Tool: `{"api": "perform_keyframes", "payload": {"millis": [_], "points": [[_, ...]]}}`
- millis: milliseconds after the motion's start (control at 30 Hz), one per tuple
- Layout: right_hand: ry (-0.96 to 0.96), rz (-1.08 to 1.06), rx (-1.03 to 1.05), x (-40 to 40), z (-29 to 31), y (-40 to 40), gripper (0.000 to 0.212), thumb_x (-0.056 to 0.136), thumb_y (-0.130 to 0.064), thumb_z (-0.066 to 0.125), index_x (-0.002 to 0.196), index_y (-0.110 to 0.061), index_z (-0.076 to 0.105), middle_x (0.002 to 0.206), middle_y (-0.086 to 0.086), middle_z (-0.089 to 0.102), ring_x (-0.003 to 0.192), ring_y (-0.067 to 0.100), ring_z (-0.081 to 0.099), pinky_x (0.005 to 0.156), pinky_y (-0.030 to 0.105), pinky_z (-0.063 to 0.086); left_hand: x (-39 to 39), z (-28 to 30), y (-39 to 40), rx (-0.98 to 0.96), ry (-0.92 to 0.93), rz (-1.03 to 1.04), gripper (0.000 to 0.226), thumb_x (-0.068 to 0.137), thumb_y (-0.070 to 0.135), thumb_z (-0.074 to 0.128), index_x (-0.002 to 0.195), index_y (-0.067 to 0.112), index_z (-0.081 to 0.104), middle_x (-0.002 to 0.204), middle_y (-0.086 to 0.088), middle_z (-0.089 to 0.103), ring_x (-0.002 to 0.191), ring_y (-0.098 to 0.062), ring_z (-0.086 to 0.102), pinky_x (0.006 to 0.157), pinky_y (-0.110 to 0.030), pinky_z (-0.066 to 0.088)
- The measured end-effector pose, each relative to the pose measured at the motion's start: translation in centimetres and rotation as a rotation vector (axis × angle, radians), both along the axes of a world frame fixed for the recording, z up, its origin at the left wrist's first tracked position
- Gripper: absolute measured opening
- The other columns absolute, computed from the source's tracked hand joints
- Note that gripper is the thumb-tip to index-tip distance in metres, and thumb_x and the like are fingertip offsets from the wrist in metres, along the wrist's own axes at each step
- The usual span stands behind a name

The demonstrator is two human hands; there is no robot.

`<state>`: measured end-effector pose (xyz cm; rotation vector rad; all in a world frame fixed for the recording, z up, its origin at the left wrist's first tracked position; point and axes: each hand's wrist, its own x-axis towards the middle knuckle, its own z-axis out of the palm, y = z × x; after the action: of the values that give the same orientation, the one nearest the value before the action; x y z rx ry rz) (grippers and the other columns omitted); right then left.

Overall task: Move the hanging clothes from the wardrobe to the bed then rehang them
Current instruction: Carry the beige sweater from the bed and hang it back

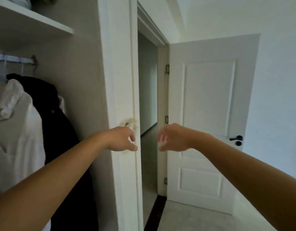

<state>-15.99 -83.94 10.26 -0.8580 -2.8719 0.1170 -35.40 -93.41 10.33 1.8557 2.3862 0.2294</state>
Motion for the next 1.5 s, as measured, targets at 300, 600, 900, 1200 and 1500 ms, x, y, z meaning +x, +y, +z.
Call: {"api": "perform_keyframes", "payload": {"millis": [300,600,900,1200,1500], "points": [[-0.036,-0.253,-0.043,21.7,-3.5,6.0,0.035,0.087,-0.038,0.068,0.117,-0.022,0.062,0.111,-0.006,0.055,0.105,0.016,0.054,0.093,0.033,0.047,20.0,-3.7,9.0,-0.134,-0.042,-0.240,0.044,0.092,0.043,0.061,0.130,0.020,0.056,0.126,0.004,0.058,0.107,-0.012,0.055,0.097,-0.032,0.046],[-0.015,-0.489,-0.107,42.5,-6.0,9.4,0.035,0.087,-0.038,0.068,0.117,-0.022,0.060,0.117,-0.005,0.056,0.105,0.018,0.055,0.094,0.034,0.048,39.5,-6.0,17.3,-0.188,-0.063,-0.432,0.049,0.090,0.043,0.064,0.133,0.019,0.053,0.129,-0.001,0.055,0.111,-0.017,0.055,0.092,-0.029,0.043],[-0.006,-0.736,-0.149,58.6,-8.1,10.1,0.038,0.087,-0.039,0.068,0.121,-0.023,0.060,0.117,-0.003,0.059,0.101,0.017,0.057,0.093,0.034,0.050,56.6,-7.6,23.7,-0.206,-0.035,-0.688,0.047,0.089,0.043,0.065,0.129,0.021,0.055,0.109,0.007,0.051,0.099,-0.013,0.056,0.088,-0.027,0.047],[-0.016,-0.963,-0.202,74.6,-10.6,9.8,0.038,0.090,-0.035,0.067,0.122,-0.017,0.062,0.116,0.001,0.062,0.103,0.017,0.058,0.093,0.029,0.047,75.0,-10.1,28.6,-0.266,-0.025,-0.979,0.047,0.090,0.039,0.065,0.131,0.020,0.055,0.106,0.007,0.051,0.098,-0.011,0.054,0.080,-0.022,0.041],[-0.010,-1.219,-0.222,91.5,-12.7,8.6,0.036,0.089,-0.036,0.067,0.120,-0.019,0.062,0.115,-0.002,0.061,0.101,0.013,0.055,0.086,0.027,0.044,95.2,-11.8,32.9,-0.298,0.002,-1.266,0.046,0.091,0.036,0.064,0.131,0.016,0.056,0.105,0.006,0.054,0.098,-0.012,0.056,0.084,-0.024,0.046]]}}
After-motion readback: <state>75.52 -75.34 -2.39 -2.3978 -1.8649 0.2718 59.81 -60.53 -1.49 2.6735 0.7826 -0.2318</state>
